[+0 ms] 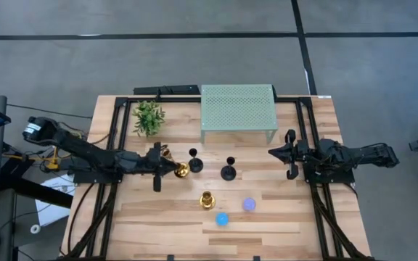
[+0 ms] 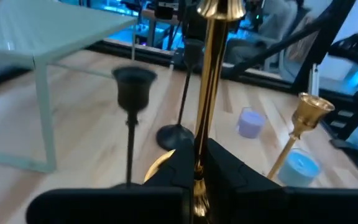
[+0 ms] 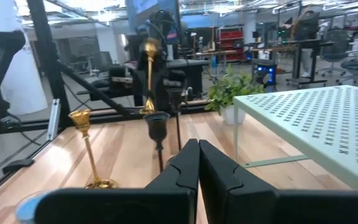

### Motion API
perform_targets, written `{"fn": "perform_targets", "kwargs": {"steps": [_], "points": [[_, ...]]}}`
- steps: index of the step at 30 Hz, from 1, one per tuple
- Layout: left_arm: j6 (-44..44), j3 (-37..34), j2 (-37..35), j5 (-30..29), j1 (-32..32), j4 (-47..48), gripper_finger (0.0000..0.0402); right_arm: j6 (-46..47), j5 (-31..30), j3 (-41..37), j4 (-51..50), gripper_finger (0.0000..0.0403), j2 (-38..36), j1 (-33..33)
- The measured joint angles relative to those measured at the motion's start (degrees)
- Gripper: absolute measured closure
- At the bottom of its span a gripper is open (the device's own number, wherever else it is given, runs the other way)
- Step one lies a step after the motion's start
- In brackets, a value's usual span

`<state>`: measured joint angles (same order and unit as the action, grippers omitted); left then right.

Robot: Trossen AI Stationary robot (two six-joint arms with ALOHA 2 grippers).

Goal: Pick & Place candle stick holders
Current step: Put the gold candle holder on the shelf

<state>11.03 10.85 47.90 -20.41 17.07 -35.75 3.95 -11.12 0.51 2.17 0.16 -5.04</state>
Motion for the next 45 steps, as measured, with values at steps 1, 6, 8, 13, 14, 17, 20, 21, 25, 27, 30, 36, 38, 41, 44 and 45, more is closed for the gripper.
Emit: {"fn": "perform_targets", "kwargs": {"steps": [1, 6, 8, 13, 14, 17, 20, 21, 25, 27, 30, 36, 38, 41, 44, 45], "points": [[-0.4, 1.69, -1.49, -0.14, -0.32, 4.46, 0.0387, 0.0, -0.24, 0.0, 0.0, 0.0403, 0.0, 0.0], [-3.06, 11.1, -6.22, -3.37, -0.69, 25.91, 0.0387, 0.0, -0.96, 0.0, 0.07, 0.0403, -0.01, -0.01], [-5.97, 14.79, -6.75, -4.31, -0.69, 29.39, 0.0387, 0.02, -0.96, 0.0, 0.04, 0.0403, -0.02, -0.02], [-13.32, 21.3, -6.14, -5.09, -0.68, 30.76, 0.0387, 0.03, -0.98, 0.0, 0.11, 0.0403, 0.0, -0.02], [-14.03, 21.76, -5.94, -5.07, -0.85, 30.82, 0.0387, 0.02, -1.02, 0.0, 0.19, 0.0403, 0.0, -0.02], [-15.21, 21.93, -5.43, -5.01, -1.82, 31.39, 0.0387, -0.98, -1.9, 0.0, 1.64, 0.0403, 0.0, 0.13], [-15.26, 21.95, -5.0, -4.07, -3.64, 31.13, 0.0387, -3.52, -1.54, 0.0, 6.6, 0.0403, 0.27, 0.72], [-15.18, 21.95, -4.67, -2.78, -4.46, 30.75, 0.0387, -4.21, -1.08, 0.0, 8.83, 0.0403, 0.41, 0.86], [-14.73, 21.96, -1.94, 4.87, -7.86, 24.51, 0.0387, -5.86, 1.69, 0.0, 17.22, 0.0403, 2.2, 1.09], [-14.65, 21.98, -0.21, 8.66, -9.36, 20.67, 0.0387, -5.95, 3.17, 0.0, 20.61, 0.0403, 3.54, 1.09], [-14.65, 23.86, 2.8, 11.44, -11.49, 19.87, 0.0387, -6.01, 3.59, 0.56, 22.44, 0.0403, 6.7, 1.09], [-15.14, 29.61, 8.6, 16.0, -13.73, 20.53, 0.0387, -5.55, 3.71, 7.2, 23.39, 0.0403, 17.43, 0.98], [-15.62, 31.21, 10.09, 16.4, -14.6, 21.01, 0.0387, -6.1, 3.78, 10.79, 22.02, 0.0403, 22.42, 0.98], [-16.66, 32.0, 11.5, 16.26, -16.3, 22.95, 0.0387, -8.69, 3.81, 16.18, 20.51, 0.0403, 30.64, 0.98], [-16.61, 32.0, 12.36, 18.01, -17.53, 23.49, 0.0387, -10.38, 3.94, 21.54, 20.63, 0.0403, 39.06, 1.11], [-16.48, 32.01, 12.51, 19.25, -17.82, 23.37, 0.0387, -10.79, 3.94, 23.39, 20.63, 0.0403, 41.75, 1.18]]}}
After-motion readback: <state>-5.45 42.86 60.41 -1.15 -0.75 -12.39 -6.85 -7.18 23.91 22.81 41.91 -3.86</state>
